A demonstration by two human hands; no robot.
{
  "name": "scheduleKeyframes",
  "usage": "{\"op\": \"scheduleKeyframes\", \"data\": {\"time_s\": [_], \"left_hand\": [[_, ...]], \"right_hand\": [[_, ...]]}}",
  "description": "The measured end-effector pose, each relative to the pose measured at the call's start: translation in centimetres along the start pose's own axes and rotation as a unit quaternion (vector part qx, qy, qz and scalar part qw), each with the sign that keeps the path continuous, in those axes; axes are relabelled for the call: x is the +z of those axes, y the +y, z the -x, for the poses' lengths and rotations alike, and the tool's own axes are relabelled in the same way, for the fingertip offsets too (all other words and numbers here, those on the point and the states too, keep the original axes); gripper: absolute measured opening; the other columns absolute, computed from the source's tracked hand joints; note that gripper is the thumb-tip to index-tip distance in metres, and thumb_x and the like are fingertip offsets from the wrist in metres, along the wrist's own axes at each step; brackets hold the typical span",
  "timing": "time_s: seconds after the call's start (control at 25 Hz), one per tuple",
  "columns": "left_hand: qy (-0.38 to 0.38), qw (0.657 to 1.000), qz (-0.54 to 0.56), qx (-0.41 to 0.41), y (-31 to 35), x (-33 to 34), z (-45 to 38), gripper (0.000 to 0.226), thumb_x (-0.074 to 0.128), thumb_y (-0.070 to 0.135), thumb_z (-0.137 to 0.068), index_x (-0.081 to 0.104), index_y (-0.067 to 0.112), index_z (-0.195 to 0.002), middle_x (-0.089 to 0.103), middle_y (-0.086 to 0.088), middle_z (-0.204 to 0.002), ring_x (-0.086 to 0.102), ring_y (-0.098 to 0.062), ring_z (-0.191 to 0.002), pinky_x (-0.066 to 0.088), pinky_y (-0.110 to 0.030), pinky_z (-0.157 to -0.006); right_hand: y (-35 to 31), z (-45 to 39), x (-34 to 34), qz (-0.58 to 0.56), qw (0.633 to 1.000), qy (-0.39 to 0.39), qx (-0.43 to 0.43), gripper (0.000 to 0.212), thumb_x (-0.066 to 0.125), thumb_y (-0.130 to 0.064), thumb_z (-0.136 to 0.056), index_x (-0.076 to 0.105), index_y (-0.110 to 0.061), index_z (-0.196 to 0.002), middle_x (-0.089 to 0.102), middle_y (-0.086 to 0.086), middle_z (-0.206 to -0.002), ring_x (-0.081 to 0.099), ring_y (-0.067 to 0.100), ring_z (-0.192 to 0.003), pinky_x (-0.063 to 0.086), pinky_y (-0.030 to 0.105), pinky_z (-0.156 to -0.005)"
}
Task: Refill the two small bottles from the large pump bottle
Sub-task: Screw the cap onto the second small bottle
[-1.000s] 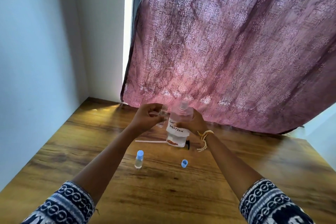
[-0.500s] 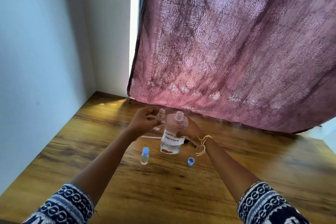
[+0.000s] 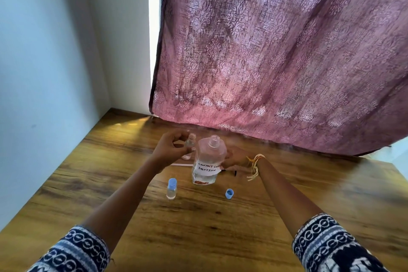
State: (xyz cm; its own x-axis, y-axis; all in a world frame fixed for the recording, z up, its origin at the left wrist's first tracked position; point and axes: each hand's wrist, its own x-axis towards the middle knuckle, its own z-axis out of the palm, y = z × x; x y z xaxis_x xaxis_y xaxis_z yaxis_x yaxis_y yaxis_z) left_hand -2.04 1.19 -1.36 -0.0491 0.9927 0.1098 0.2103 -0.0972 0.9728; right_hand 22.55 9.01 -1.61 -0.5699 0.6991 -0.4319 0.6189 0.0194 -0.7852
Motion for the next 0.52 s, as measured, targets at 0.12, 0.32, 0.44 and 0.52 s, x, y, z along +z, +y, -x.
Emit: {"op": "scheduleKeyframes", "data": {"time_s": [0.12, 0.32, 0.44, 0.52], "left_hand": [[-0.001, 1.0, 0.004, 0.0, -0.1, -0.1, 0.0, 0.034, 0.078, -0.004, -0.07, 0.069, 0.01, -0.1, 0.073, -0.012, -0.098, 0.068, -0.017, -0.089, 0.057, -0.034, -0.083], [-0.009, 1.0, -0.004, -0.003, -0.5, 0.0, 0.4, 0.033, 0.079, 0.0, -0.072, 0.069, 0.02, -0.096, 0.073, -0.007, -0.095, 0.068, -0.015, -0.087, 0.057, -0.027, -0.08], [-0.008, 1.0, 0.001, -0.002, -0.2, 0.4, 0.8, 0.034, 0.079, -0.001, -0.071, 0.069, 0.022, -0.095, 0.072, -0.011, -0.096, 0.068, -0.016, -0.084, 0.057, -0.026, -0.077], [-0.005, 1.0, 0.007, -0.002, 0.1, 0.7, 1.2, 0.034, 0.079, -0.001, -0.071, 0.069, 0.023, -0.093, 0.072, -0.016, -0.096, 0.067, -0.016, -0.081, 0.057, -0.026, -0.073]], "right_hand": [[0.9, 0.1, 0.1, 0.034, 0.997, 0.05, 0.058, 0.03, 0.06, 0.01, -0.083, 0.063, -0.012, -0.103, 0.072, -0.004, -0.086, 0.064, 0.011, -0.078, 0.055, 0.024, -0.071], [2.7, 0.3, 1.7, 0.2, 0.969, 0.034, 0.143, 0.019, 0.077, -0.017, -0.073, 0.065, -0.027, -0.084, 0.071, 0.0, -0.077, 0.06, 0.007, -0.055, 0.048, 0.019, -0.047], [3.7, 0.3, 3.0, 0.278, 0.933, 0.014, 0.226, 0.032, 0.081, -0.042, -0.071, 0.061, -0.018, -0.076, 0.067, 0.002, -0.085, 0.065, 0.02, -0.074, 0.058, 0.034, -0.072], [4.3, 0.3, 4.1, 0.287, 0.928, 0.023, 0.237, 0.032, 0.082, -0.039, -0.071, 0.067, -0.013, -0.08, 0.072, 0.006, -0.095, 0.07, 0.025, -0.086, 0.06, 0.039, -0.084]]}}
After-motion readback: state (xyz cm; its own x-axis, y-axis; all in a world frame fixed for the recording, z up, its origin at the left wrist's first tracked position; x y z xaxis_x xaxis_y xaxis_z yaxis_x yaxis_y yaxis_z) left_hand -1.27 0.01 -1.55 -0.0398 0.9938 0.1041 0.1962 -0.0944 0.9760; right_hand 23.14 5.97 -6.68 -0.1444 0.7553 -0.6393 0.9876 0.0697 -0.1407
